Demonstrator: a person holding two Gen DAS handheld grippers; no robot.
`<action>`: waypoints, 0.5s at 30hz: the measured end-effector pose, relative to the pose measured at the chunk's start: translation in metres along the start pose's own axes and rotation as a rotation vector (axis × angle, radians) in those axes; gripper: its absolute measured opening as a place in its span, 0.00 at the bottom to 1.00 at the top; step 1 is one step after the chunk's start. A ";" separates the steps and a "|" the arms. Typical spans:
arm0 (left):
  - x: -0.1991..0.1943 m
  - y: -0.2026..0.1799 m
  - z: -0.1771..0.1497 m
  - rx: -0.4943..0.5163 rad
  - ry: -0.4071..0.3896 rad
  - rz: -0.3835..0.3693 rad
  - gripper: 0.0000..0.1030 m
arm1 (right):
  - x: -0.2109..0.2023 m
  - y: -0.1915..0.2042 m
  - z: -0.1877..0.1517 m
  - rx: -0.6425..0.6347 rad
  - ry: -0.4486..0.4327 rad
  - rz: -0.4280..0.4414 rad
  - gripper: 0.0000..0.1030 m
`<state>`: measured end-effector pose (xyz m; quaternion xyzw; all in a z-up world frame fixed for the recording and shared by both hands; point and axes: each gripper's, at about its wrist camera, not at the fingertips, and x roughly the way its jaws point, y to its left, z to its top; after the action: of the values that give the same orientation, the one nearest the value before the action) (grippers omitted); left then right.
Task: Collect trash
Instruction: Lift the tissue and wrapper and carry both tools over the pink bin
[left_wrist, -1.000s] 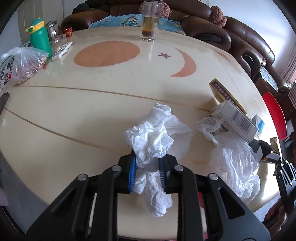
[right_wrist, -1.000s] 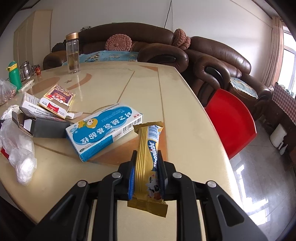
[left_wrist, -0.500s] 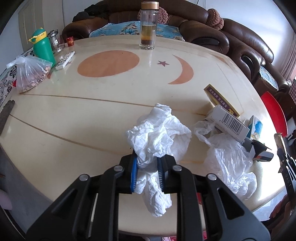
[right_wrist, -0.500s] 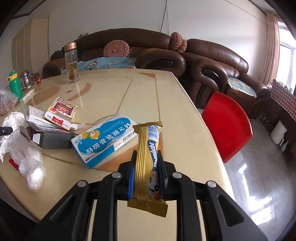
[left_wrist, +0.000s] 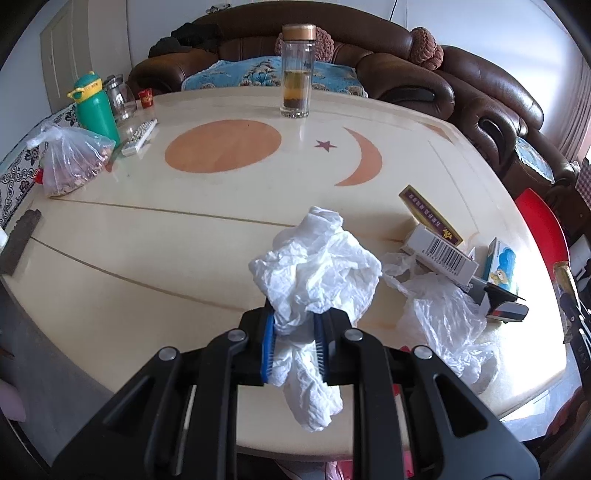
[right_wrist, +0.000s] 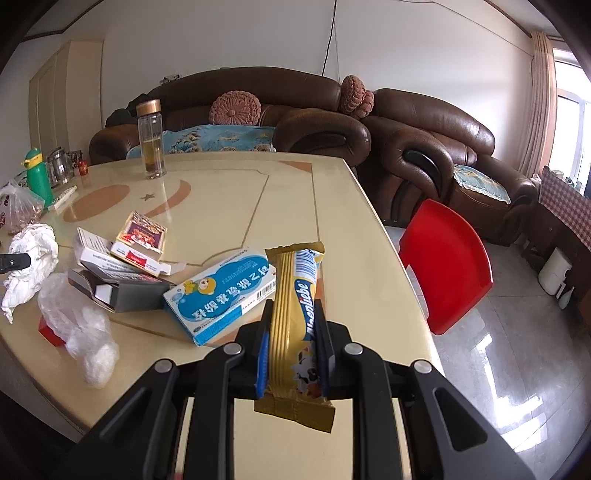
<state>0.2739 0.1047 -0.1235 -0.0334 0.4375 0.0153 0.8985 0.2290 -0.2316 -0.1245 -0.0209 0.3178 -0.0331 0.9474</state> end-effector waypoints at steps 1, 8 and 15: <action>-0.002 0.000 0.001 0.001 -0.003 -0.002 0.18 | -0.003 -0.001 0.001 0.004 -0.003 0.002 0.19; -0.023 -0.002 0.001 0.011 -0.033 -0.009 0.18 | -0.024 0.003 0.008 0.003 -0.034 0.017 0.19; -0.052 -0.002 0.000 0.022 -0.075 -0.010 0.18 | -0.050 0.013 0.019 -0.007 -0.074 0.038 0.19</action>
<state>0.2421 0.1025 -0.0823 -0.0252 0.4033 0.0071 0.9147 0.2012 -0.2141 -0.0798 -0.0193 0.2827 -0.0130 0.9589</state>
